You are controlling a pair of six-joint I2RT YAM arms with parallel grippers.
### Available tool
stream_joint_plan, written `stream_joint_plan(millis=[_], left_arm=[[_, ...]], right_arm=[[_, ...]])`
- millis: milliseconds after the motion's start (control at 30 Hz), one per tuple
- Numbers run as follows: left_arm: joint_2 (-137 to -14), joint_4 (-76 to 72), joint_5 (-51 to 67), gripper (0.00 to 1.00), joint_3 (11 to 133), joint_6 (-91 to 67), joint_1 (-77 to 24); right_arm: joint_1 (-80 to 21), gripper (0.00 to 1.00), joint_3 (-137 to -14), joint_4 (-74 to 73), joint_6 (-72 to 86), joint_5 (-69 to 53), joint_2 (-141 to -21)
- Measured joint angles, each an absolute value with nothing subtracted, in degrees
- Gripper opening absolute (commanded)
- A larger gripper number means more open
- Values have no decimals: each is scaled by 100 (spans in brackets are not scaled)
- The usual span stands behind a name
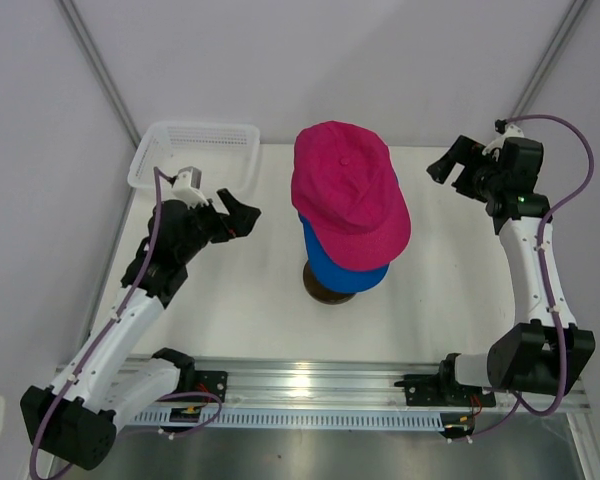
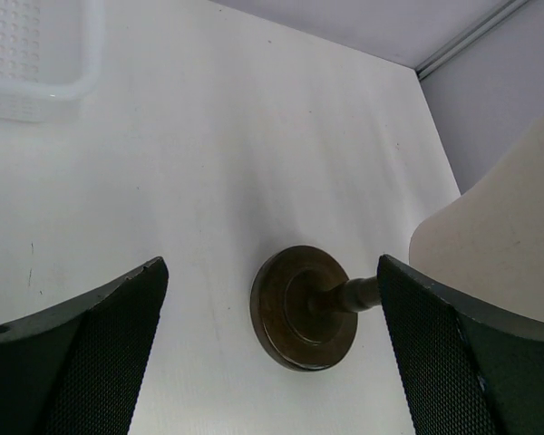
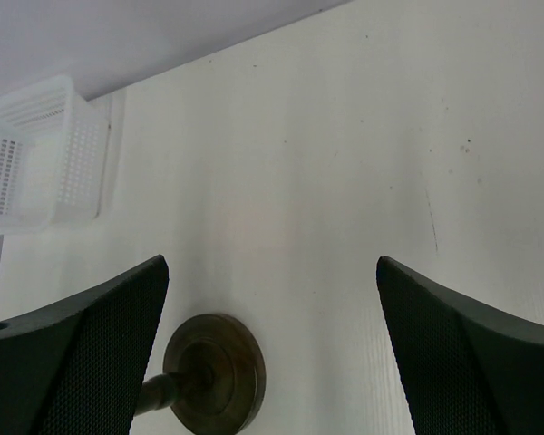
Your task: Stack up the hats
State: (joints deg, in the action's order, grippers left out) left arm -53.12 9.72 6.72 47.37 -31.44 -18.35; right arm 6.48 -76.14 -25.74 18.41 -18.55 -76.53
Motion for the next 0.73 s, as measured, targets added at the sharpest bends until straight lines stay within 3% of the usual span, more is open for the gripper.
stream_joint_plan(millis=[433, 733], left_arm=[[-5310, 1184, 617, 99, 4807, -3142, -1839], [-5791, 2130, 464, 100, 5806, -2799, -1839]], right_arm=[[644, 100, -7577, -2364, 1828, -1599, -7568], [644, 100, -7520, -2270, 1710, -1542, -7214]])
